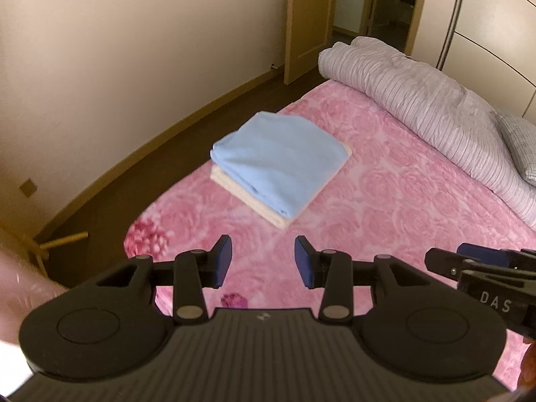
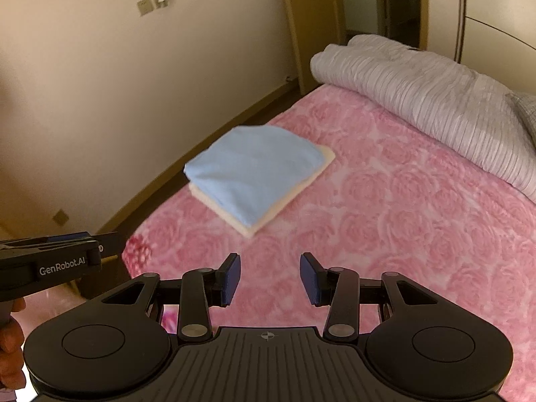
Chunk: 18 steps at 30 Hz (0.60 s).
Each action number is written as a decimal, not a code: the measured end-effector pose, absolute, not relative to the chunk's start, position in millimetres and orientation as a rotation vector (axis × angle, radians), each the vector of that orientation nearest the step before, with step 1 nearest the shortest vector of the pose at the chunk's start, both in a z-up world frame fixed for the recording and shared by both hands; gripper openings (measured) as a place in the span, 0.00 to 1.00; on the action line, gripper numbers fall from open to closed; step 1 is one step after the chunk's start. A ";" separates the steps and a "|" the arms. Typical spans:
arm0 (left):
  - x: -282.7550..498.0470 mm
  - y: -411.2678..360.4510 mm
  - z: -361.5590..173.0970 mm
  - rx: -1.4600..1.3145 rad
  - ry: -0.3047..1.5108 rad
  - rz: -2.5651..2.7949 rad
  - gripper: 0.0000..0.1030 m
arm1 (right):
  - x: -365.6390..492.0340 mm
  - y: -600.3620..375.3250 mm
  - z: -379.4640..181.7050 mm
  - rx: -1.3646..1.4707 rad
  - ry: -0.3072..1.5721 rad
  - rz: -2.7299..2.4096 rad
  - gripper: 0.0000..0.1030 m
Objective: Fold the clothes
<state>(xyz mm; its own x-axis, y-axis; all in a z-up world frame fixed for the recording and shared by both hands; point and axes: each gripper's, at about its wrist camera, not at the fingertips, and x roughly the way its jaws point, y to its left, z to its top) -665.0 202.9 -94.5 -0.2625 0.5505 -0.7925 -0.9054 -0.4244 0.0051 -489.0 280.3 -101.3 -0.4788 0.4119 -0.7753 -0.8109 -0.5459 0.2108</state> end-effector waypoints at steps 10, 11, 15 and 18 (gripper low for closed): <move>-637.1 179.2 -103.0 -0.974 0.550 1.933 0.36 | -470.0 280.5 -109.5 -0.990 0.718 2.129 0.42; -635.5 178.7 -104.2 -0.979 0.549 1.939 0.36 | -469.3 281.8 -110.6 -1.000 0.715 2.135 0.42; -626.9 180.1 -110.4 -1.005 0.547 1.956 0.36 | -464.7 290.1 -116.4 -1.036 0.713 2.150 0.42; -617.8 184.1 -113.8 -1.017 0.550 1.962 0.36 | -459.1 298.2 -121.4 -1.057 0.721 2.151 0.42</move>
<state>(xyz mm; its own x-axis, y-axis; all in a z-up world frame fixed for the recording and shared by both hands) -617.8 184.1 -113.8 -0.3206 0.4774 -0.8181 -0.8331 -0.5531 0.0036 -459.1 298.2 -121.4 -0.4810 0.2931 -0.8263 -0.7321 -0.6528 0.1946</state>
